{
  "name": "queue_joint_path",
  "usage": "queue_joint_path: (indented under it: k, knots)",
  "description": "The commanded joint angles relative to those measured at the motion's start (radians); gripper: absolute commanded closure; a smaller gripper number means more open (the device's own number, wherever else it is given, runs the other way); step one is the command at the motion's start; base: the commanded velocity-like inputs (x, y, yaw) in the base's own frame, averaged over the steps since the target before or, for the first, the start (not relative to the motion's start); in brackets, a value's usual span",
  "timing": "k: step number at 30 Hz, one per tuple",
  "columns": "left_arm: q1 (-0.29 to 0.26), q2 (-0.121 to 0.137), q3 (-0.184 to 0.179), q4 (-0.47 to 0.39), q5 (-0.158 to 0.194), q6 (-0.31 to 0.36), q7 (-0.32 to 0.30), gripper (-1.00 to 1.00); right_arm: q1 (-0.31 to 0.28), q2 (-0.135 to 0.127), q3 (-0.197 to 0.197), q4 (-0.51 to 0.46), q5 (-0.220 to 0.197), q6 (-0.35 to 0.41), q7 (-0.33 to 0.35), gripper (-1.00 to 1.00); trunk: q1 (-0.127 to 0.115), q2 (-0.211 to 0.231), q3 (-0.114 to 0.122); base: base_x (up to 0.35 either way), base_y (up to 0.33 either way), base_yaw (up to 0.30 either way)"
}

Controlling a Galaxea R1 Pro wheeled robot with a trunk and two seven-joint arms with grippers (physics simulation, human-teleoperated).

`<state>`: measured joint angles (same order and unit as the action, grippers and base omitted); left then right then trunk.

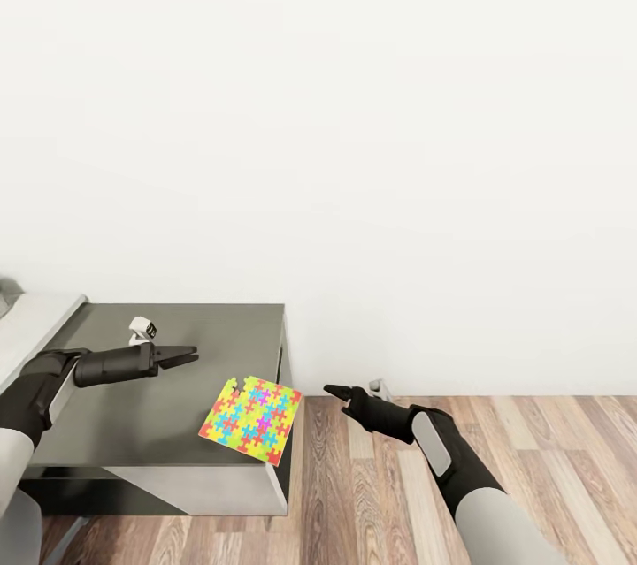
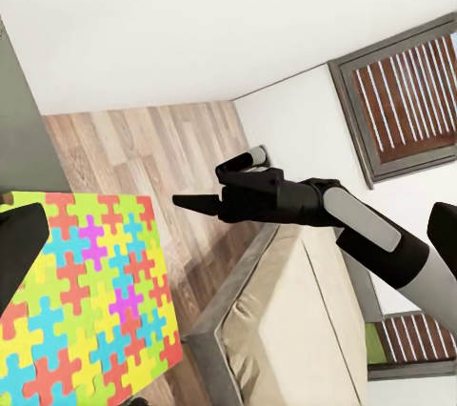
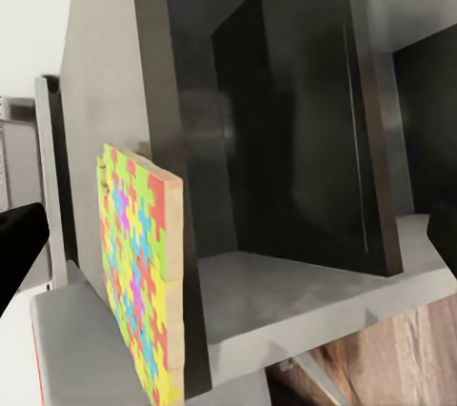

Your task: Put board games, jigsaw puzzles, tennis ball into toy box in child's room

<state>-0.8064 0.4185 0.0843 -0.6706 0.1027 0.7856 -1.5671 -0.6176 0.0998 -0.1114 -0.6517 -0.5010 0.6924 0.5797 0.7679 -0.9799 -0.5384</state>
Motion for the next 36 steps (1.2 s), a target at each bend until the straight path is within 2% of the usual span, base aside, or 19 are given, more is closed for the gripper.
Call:
queue_joint_path:
  k: [1,20,36]
  knots:
    - [0.000,0.000,0.000,0.000,0.000,0.011,-0.004,-1.00,-0.001,0.002,-0.005,0.000,-0.001,0.007,0.002,-1.00,0.000,-0.001,-0.001,0.000,0.000,0.000]
    - [0.000,0.000,0.000,0.000,0.000,0.010,-0.004,-1.00,-0.001,0.004,-0.005,0.000,0.001,0.007,0.003,-1.00,0.000,-0.001,-0.001,0.000,0.060,0.000]
    - [0.000,0.000,-0.001,0.000,0.000,0.009,-0.004,-1.00,-0.001,0.003,-0.005,0.000,0.001,0.007,0.003,-1.00,0.000,-0.001,-0.001,0.000,0.115,0.000]
